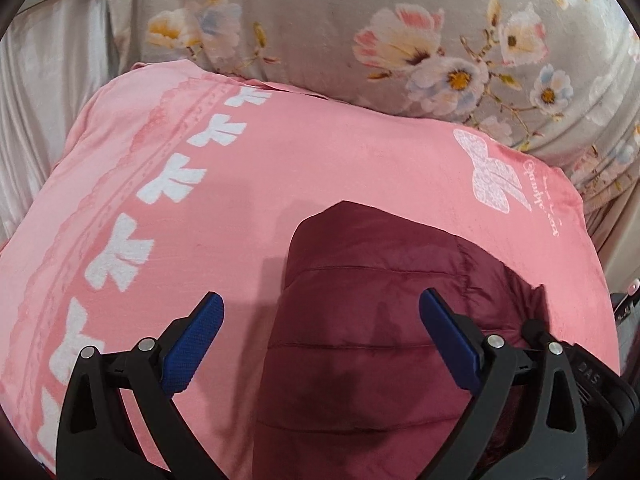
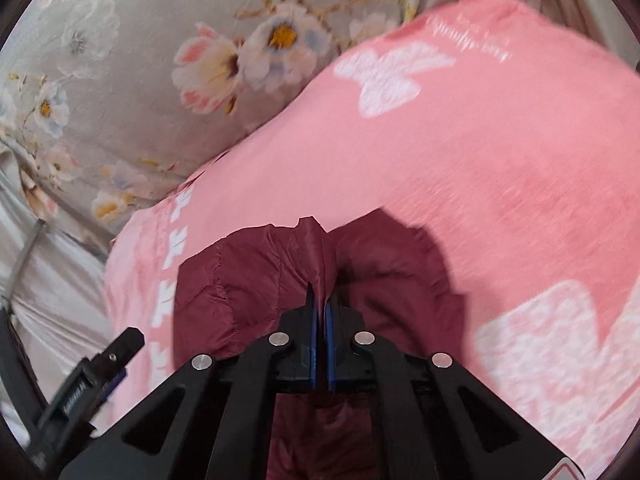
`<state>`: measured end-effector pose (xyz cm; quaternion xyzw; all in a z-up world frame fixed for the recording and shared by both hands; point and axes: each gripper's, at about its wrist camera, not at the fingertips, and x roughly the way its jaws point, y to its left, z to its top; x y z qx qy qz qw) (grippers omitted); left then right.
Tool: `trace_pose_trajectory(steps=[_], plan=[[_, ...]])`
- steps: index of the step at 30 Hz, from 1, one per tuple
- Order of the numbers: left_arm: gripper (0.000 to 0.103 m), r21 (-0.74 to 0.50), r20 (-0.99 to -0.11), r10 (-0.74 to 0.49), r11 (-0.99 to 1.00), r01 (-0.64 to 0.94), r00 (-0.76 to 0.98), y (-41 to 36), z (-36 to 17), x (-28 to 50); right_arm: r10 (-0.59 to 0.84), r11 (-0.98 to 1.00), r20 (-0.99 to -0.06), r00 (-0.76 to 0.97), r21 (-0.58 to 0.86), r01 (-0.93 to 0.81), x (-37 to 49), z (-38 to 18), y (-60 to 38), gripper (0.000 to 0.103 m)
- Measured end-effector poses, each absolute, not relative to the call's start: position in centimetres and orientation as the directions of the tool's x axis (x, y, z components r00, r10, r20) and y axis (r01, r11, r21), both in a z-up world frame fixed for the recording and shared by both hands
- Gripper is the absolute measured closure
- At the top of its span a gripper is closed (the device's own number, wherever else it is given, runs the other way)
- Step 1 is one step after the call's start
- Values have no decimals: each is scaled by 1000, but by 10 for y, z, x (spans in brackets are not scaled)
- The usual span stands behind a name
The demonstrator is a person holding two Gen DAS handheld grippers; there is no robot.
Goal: Fold large clothes
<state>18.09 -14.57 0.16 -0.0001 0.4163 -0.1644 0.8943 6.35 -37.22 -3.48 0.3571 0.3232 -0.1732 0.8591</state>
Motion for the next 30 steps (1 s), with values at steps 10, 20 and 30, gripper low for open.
trace_pose_trajectory(steps=[10,20,30], plan=[[6,-54,-774,-269,930,364,573,-218,-55,177,-246,764,-696,675,289,577,59,-89,-387,100],[5,-5,-724,-253,932,361,642,-226,-85,177,-294,794,-655,696,238,559,64,-114,-380,99],[5,20,-700,-245,932,362,671,-231,-96,177,-277,792,-648,710,264,550,64,-123,-383,99]])
